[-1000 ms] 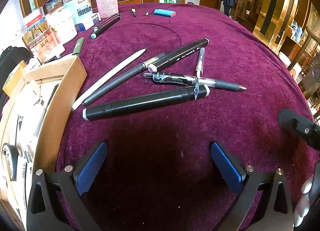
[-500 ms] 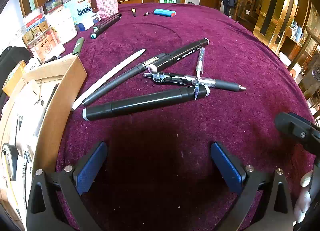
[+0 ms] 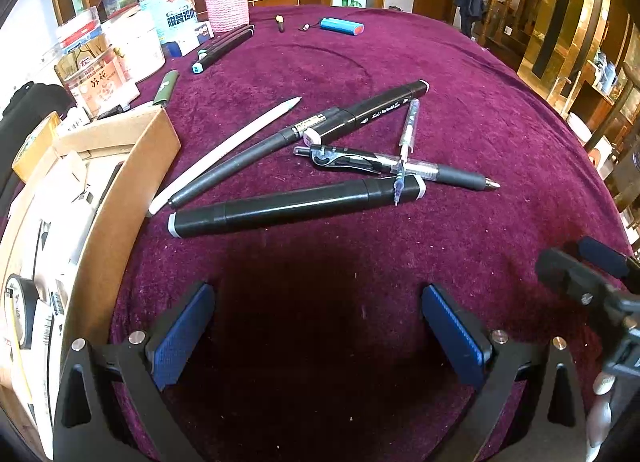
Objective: Organize rigid objects
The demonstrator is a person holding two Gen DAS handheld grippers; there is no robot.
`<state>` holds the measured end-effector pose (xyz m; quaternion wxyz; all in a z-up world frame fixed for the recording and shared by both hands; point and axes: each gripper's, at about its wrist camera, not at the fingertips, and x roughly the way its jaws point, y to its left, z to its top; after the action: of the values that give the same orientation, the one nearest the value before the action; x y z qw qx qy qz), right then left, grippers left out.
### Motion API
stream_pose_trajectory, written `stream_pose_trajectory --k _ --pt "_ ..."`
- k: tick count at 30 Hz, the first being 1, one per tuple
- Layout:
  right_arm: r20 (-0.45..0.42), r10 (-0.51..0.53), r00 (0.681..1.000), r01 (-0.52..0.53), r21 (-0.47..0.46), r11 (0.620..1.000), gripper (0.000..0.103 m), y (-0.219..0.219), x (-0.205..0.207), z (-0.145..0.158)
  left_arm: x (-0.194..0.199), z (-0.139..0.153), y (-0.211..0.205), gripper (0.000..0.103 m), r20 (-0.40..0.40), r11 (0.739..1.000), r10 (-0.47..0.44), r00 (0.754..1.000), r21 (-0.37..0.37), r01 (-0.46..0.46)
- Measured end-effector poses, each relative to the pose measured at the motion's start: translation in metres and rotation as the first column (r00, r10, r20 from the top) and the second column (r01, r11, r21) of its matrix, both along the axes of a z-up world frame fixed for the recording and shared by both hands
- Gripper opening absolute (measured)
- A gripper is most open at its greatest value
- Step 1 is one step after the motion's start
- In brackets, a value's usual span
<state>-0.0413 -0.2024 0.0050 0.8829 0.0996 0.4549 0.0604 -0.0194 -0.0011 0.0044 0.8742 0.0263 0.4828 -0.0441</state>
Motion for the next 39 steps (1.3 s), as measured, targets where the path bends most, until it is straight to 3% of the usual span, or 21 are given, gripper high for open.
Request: stream_pose_trajectory --k 5,13,14,15,16,18,20,21,23,25,29,32,33,35,39 --pt "-0.031 0.007 0.999 -0.01 -0.121 0.993 0.102 0.015 0.004 -0.003 0.0 0.0 0.0 0.103 0.0 1.0 0.004 1.0 -0.002 -0.004" --pt "-0.072 0.051 0.996 -0.062 -0.163 0.985 0.101 0.017 0.007 -0.003 0.0 0.0 -0.001 0.103 0.001 1.0 0.003 1.0 0.004 -0.003" --pt "-0.069 0.042 0.997 -0.052 -0.157 0.986 0.095 0.015 0.006 -0.001 0.001 0.0 0.0 0.103 0.001 1.0 0.003 1.0 0.002 -0.003" --pt "-0.054 0.021 0.998 -0.028 -0.137 0.99 0.085 0.011 0.004 0.004 0.001 0.0 0.001 0.103 0.001 1.0 0.003 1.0 0.002 -0.003" --pt "-0.01 -0.007 1.0 0.006 -0.102 0.995 0.083 0.003 0.001 0.015 0.001 0.0 0.001 0.103 0.001 1.0 0.003 1.0 0.002 -0.003" --pt "0.076 -0.054 0.996 0.059 -0.061 0.996 0.083 -0.008 -0.002 0.035 0.001 0.0 0.001 0.103 -0.001 1.0 0.003 1.0 0.002 -0.003" --pt "0.206 -0.135 0.969 0.143 -0.024 0.989 0.084 -0.021 -0.004 0.062 0.001 0.0 0.001 0.103 -0.007 1.0 0.004 1.0 0.002 -0.004" --pt "0.232 -0.158 0.96 0.166 -0.015 0.986 0.093 -0.023 -0.001 0.068 0.001 0.0 0.001 0.103 -0.007 1.0 0.003 1.0 0.003 -0.003" --pt "0.214 -0.178 0.961 0.184 -0.006 0.983 0.097 -0.025 0.024 0.068 0.0 0.0 0.001 0.103 -0.008 1.0 0.003 1.0 -0.003 -0.003" --pt "0.161 -0.176 0.971 0.18 -0.012 0.984 0.093 -0.024 0.052 0.056 -0.001 0.001 0.005 0.102 -0.009 1.0 -0.016 1.0 -0.027 0.016" --pt "0.194 -0.179 0.965 0.191 -0.046 0.981 0.089 -0.019 0.068 0.035 -0.001 0.015 0.028 0.096 -0.019 0.986 -0.041 0.999 -0.165 0.037" --pt "0.124 -0.181 0.976 0.181 0.01 0.983 0.089 -0.028 0.074 0.019 0.016 0.027 0.034 0.093 0.021 0.99 -0.051 0.998 -0.129 0.053" --pt "0.118 -0.181 0.976 0.18 0.022 0.984 0.089 -0.03 0.073 0.017 0.022 0.029 0.033 0.088 0.025 0.99 -0.059 0.998 -0.124 0.062" --pt "0.1 -0.184 0.978 0.183 0.025 0.983 0.089 -0.034 0.073 0.013 0.039 0.031 0.03 0.068 0.001 0.985 -0.095 0.995 -0.145 0.094" --pt "0.098 -0.191 0.977 0.187 0.048 0.981 0.089 -0.037 0.072 0.014 0.086 0.03 0.028 0.065 -0.025 0.99 -0.075 0.997 -0.123 0.071"
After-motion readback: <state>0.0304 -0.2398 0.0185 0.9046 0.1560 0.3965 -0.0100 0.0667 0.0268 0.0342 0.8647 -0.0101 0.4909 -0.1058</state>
